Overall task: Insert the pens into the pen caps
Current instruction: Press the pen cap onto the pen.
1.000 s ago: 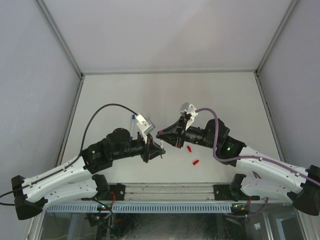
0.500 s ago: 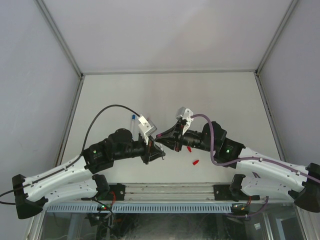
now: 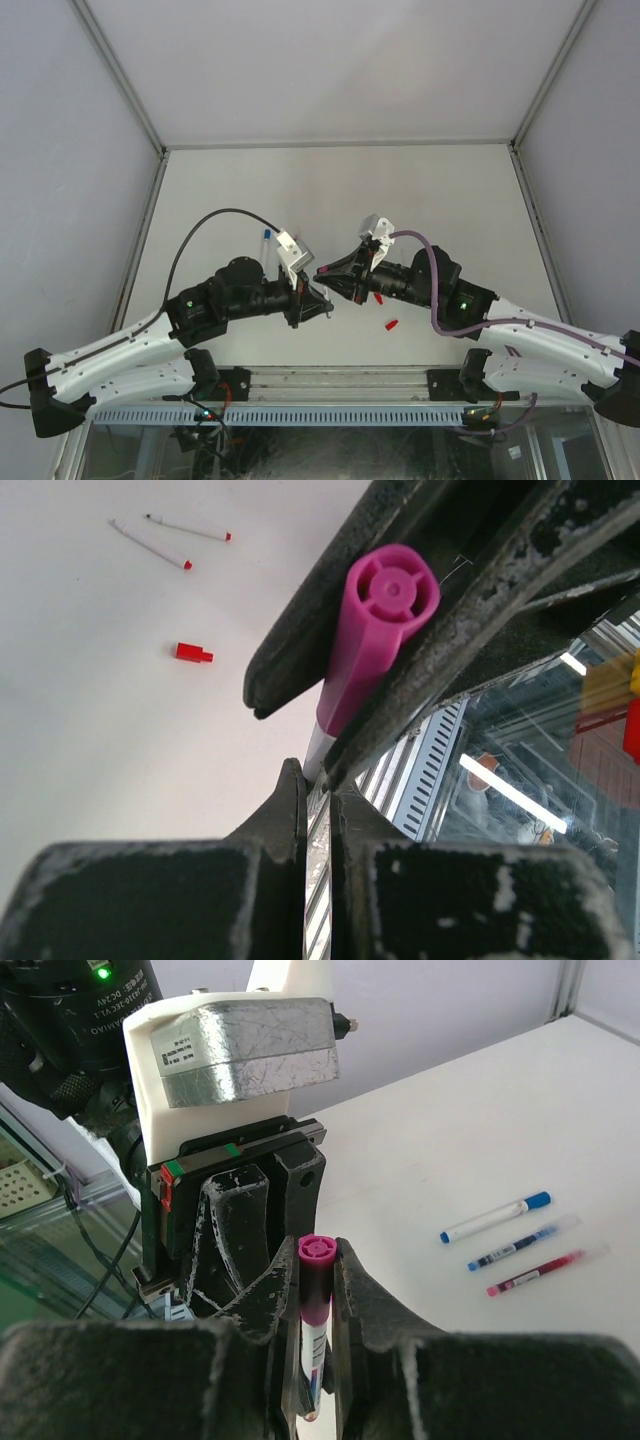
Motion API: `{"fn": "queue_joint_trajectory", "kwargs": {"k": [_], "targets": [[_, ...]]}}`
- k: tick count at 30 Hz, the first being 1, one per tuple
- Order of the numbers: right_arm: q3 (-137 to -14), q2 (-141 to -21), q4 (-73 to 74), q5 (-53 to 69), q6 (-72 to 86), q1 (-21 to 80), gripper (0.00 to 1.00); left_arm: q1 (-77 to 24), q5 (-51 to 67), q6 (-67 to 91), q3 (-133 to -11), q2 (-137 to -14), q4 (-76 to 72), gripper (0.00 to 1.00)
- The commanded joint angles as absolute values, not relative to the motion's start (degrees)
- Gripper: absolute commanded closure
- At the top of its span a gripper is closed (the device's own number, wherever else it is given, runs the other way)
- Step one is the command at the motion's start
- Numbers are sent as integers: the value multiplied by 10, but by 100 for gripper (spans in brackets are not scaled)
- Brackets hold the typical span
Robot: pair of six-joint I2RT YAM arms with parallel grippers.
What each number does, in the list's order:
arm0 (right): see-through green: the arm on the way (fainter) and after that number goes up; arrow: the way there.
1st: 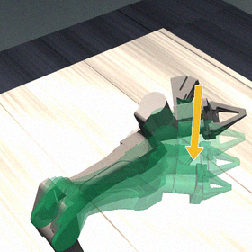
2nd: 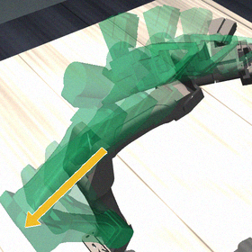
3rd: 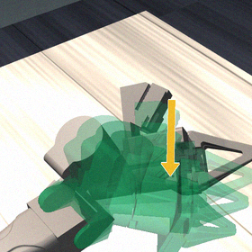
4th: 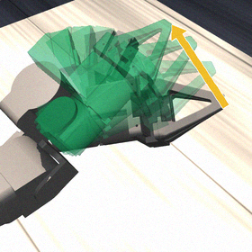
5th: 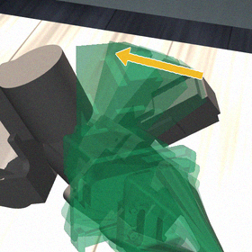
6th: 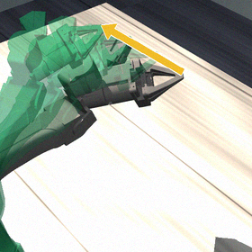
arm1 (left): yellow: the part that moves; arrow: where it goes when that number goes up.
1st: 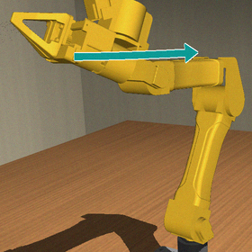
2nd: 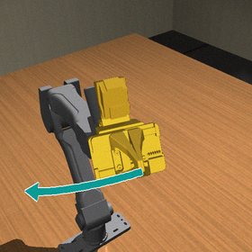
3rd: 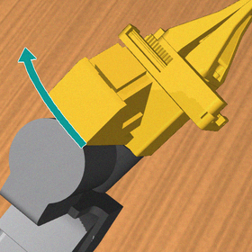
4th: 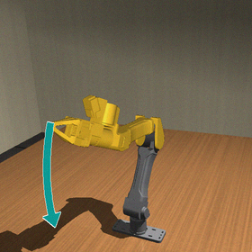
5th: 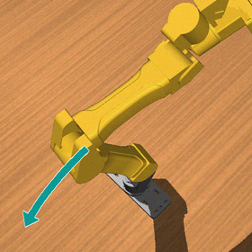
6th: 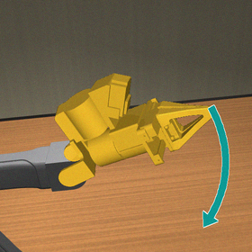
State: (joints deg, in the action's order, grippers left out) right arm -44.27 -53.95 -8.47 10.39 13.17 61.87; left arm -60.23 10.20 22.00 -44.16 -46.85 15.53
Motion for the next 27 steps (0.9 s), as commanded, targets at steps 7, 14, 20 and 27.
{"fn": "queue_joint_trajectory", "kwargs": {"k": [7, 14, 20, 27], "targets": [[-421, -524, 98, 143, 129, 641, 100, -585, 27, 227, -525, -437, -17, 100], [-402, -525, 84, 201, 176, 640, 100, -585, 21, 224, -529, -431, -13, 100], [-357, -525, 81, 200, 214, 651, 100, -585, 25, 220, -540, -434, -11, 100], [-298, -508, 6, 232, 291, 651, 100, -586, 26, 214, -551, -445, -8, 100]]}}
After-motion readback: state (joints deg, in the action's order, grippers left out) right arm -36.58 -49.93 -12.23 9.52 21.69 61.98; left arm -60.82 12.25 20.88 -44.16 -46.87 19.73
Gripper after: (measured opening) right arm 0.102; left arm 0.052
